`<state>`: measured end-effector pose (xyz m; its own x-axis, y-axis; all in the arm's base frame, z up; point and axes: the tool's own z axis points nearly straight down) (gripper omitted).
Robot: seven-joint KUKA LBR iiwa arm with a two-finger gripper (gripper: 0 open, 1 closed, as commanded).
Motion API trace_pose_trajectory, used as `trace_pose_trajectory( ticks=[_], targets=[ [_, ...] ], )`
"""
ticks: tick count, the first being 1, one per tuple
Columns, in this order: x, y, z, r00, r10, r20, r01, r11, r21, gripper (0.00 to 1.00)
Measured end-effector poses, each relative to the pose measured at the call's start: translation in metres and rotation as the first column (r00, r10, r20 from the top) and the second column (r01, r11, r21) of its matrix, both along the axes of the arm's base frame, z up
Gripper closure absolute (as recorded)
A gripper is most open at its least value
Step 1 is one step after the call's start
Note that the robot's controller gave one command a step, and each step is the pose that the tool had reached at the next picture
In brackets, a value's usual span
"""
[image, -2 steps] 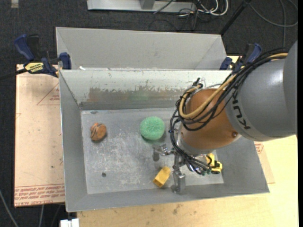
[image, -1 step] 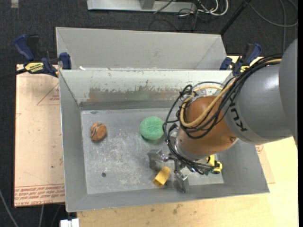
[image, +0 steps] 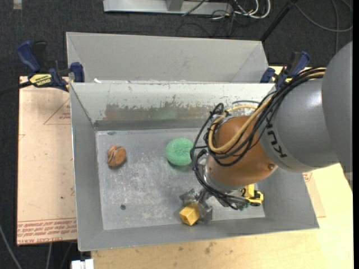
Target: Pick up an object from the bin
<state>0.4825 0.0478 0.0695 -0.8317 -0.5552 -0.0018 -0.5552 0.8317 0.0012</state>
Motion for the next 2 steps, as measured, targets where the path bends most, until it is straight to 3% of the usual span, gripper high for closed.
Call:
trace_pose_trajectory(
  ticks=[2],
  targets=[
    [-0.0017,0.0000,0.0052,1.000,0.000,-0.007,0.000,1.000,-0.001,1.00]
  ],
)
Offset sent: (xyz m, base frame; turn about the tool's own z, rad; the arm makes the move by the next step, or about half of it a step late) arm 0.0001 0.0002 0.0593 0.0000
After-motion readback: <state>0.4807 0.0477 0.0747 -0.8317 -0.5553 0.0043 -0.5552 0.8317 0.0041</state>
